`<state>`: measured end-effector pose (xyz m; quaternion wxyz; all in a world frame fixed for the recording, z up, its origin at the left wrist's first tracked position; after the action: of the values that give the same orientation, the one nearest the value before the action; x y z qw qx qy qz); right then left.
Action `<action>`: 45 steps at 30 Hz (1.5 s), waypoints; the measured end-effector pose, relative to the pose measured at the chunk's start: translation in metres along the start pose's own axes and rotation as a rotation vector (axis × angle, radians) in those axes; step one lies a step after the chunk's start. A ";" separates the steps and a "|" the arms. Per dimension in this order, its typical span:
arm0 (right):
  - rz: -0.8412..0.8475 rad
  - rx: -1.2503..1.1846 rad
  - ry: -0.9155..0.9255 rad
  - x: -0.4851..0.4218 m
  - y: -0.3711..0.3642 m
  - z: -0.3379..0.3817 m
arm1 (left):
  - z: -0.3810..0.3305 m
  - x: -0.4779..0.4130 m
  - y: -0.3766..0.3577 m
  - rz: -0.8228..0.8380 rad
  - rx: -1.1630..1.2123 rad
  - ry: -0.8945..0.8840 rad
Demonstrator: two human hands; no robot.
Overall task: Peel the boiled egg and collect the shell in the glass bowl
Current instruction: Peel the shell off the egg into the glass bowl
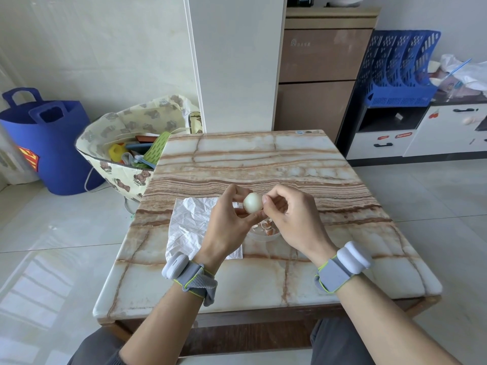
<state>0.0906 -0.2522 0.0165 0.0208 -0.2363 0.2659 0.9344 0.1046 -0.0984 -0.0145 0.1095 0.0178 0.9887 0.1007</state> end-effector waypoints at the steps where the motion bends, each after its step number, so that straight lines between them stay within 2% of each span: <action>1: -0.002 0.019 0.008 0.000 0.000 0.001 | 0.000 0.000 0.000 -0.001 -0.011 -0.001; 13: -0.064 0.069 0.019 0.000 0.004 0.000 | 0.000 0.002 0.001 -0.003 -0.021 0.029; 21: -0.098 0.081 -0.014 -0.005 0.014 -0.005 | -0.004 0.004 -0.001 0.059 -0.012 0.030; 34: -0.018 0.050 -0.021 -0.001 0.011 -0.009 | -0.004 0.005 -0.002 0.069 0.055 0.092; 45: -0.024 -0.026 -0.025 -0.003 0.009 -0.005 | -0.010 0.006 -0.004 0.082 0.059 0.074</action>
<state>0.0936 -0.2627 0.0185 0.0323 -0.2278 0.2506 0.9404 0.0967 -0.1041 -0.0074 0.0679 0.0577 0.9931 0.0766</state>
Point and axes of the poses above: each hand's wrist, its own x-axis away from the middle knuckle, its own y-axis out of the back of the hand, z = x × y, the point moved 8 cm from there along -x, towards the middle knuckle, and after that the axes turned 1 degree about z, right-handed, at the moved point
